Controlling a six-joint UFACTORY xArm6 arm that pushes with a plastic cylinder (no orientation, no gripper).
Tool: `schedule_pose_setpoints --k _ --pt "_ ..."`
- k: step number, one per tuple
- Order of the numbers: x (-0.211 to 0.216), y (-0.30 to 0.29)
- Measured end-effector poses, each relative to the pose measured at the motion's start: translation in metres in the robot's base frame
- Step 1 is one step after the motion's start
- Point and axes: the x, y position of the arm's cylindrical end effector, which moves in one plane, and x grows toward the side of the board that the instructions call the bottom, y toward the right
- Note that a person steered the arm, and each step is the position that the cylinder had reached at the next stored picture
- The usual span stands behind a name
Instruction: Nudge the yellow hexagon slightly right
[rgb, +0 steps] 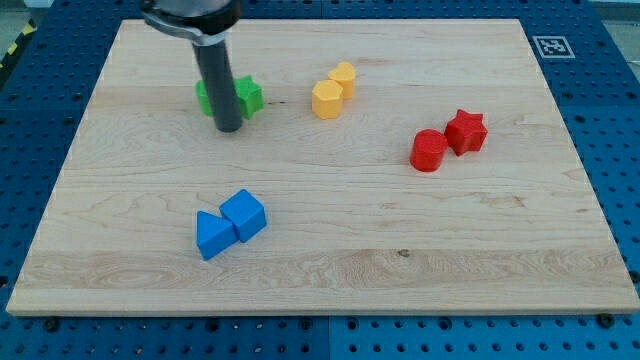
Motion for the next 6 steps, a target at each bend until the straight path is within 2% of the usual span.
schedule_pose_setpoints --k 2,5,6 --pt "-0.004 0.029" --pt "-0.004 0.198" --pt "-0.012 0.206"
